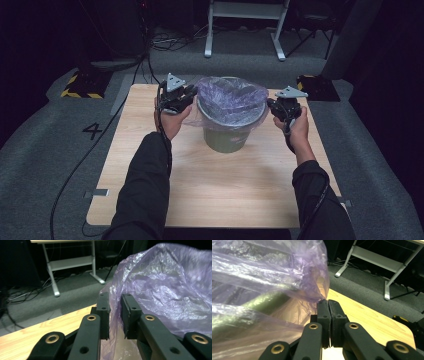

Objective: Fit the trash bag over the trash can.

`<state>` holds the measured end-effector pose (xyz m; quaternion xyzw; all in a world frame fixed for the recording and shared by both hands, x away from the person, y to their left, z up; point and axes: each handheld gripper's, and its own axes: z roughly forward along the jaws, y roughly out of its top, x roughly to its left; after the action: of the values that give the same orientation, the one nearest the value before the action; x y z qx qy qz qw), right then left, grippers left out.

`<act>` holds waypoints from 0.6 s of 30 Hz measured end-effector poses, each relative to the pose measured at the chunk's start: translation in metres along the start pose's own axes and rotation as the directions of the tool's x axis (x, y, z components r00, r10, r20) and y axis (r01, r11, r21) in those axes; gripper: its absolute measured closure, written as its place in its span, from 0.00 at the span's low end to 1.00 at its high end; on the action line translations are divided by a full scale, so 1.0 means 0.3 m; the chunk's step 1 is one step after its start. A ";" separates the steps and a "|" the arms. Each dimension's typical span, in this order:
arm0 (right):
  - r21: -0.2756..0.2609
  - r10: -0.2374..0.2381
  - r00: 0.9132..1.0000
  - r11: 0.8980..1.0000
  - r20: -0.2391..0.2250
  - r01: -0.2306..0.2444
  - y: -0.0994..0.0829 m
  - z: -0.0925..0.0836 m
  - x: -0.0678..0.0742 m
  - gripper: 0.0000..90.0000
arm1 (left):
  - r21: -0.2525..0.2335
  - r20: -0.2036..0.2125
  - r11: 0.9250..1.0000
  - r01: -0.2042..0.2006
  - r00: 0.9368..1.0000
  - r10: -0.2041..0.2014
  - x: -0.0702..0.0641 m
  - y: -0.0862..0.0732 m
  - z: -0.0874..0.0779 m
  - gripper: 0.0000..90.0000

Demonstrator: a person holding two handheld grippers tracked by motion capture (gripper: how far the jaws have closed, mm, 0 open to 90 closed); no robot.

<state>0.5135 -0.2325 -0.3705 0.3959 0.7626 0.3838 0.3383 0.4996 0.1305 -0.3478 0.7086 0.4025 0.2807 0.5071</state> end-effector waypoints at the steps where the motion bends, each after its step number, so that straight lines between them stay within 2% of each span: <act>1: -0.004 0.003 1.000 1.000 -0.002 -0.003 -0.002 0.001 -0.002 0.98 | 0.015 -0.002 1.000 -0.007 1.000 0.007 0.006 -0.004 0.005 0.88; 5: -0.016 0.004 1.000 1.000 -0.002 -0.004 -0.004 0.000 -0.002 0.98 | 0.048 -0.012 0.999 0.019 1.000 -0.019 0.036 -0.028 0.024 0.92; 9: -0.016 0.005 1.000 1.000 -0.011 -0.005 -0.011 0.011 0.007 0.98 | 0.099 -0.009 0.995 -0.004 1.000 0.005 0.033 -0.054 0.056 0.96; 14: -0.008 0.021 0.999 1.000 -0.040 -0.021 -0.037 0.036 0.024 0.98 | 0.144 0.042 0.989 0.024 0.999 -0.030 0.025 -0.102 0.102 1.00; 18: -0.021 0.052 0.995 0.998 -0.086 -0.054 -0.061 0.048 0.039 0.99 | 0.141 0.083 0.989 0.044 0.995 -0.056 0.014 -0.119 0.115 1.00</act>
<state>0.5138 -0.2249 -0.3954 0.3954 0.7608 0.4183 0.2997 0.5194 0.1230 -0.3929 0.7434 0.4163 0.2082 0.4803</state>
